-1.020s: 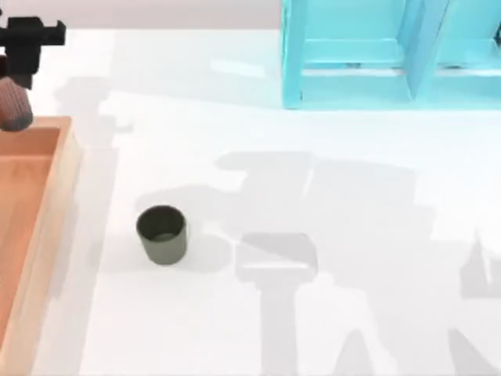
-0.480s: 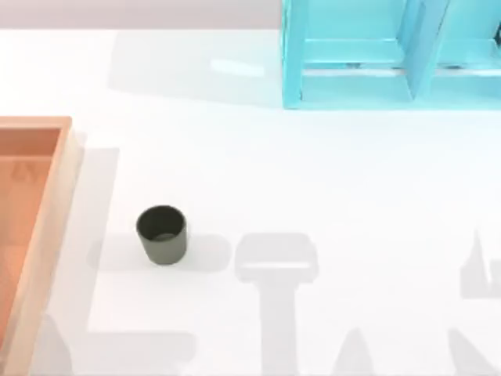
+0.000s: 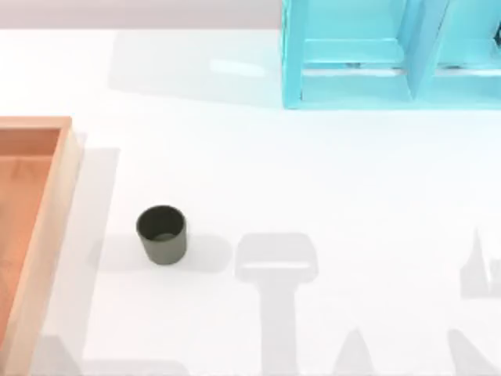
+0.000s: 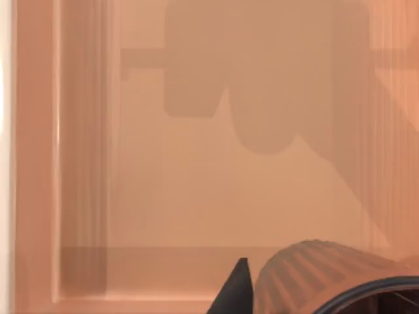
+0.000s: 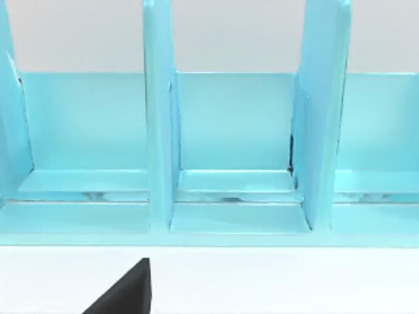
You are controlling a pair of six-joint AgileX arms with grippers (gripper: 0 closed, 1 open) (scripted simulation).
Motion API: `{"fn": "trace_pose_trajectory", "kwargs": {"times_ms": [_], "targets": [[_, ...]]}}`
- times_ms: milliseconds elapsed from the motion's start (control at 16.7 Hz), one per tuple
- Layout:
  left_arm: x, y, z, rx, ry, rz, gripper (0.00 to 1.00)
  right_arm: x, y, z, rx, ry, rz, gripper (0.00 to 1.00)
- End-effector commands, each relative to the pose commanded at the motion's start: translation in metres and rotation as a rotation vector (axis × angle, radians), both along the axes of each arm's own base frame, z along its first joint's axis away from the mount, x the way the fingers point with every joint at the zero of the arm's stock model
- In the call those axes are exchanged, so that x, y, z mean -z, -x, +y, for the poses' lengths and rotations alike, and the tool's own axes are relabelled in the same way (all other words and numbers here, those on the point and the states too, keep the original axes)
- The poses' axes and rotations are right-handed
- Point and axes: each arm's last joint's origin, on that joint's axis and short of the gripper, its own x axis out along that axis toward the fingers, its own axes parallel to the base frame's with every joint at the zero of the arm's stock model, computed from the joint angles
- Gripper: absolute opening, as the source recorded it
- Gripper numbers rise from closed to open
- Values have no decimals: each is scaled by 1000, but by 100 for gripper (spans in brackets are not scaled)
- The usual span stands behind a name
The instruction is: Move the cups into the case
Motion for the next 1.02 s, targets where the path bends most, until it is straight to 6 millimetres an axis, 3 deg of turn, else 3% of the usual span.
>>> {"fn": "trace_pose_trajectory", "kwargs": {"times_ms": [180, 600, 840, 1020], "targets": [[10, -4, 0, -1, 3, 7, 0, 0, 0, 0, 0, 0, 0, 100], [60, -16, 1, 0, -3, -10, 0, 0, 0, 0, 0, 0, 0, 100], [63, -16, 1, -3, 0, -5, 0, 0, 0, 0, 0, 0, 0, 100], [63, -16, 1, -3, 0, -5, 23, 0, 0, 0, 0, 0, 0, 100]]}}
